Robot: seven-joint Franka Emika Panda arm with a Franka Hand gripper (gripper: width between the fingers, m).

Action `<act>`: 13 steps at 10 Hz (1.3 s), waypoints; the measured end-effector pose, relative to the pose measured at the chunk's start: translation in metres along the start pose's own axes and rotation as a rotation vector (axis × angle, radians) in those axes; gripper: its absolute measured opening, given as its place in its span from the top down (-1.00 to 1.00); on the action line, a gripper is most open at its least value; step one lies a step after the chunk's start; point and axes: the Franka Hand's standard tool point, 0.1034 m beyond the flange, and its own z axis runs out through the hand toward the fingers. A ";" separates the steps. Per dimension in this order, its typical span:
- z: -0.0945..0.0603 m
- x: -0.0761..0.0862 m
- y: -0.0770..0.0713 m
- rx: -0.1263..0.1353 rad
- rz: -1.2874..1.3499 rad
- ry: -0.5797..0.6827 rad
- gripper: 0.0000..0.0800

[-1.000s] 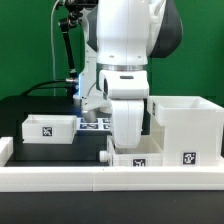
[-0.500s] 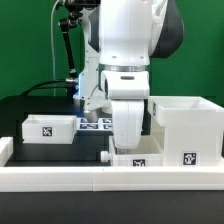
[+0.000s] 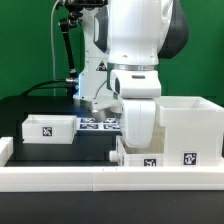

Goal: Assemble drawer

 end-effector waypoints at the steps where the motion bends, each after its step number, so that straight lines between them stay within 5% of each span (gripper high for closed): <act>1: 0.000 -0.001 0.000 0.001 0.005 0.000 0.89; 4: 0.000 -0.001 0.000 0.001 0.006 0.000 0.88; 6: -0.003 -0.001 0.001 -0.001 0.021 -0.001 -0.05; 7: -0.008 -0.001 0.003 -0.007 0.029 -0.002 -0.05; 9: -0.016 0.000 0.005 -0.011 0.041 -0.003 -0.55; 13: -0.045 -0.010 0.014 0.010 0.037 -0.017 -0.62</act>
Offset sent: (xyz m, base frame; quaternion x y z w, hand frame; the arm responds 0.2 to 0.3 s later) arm 0.0000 0.0000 0.0000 0.0000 0.0000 0.0000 1.0000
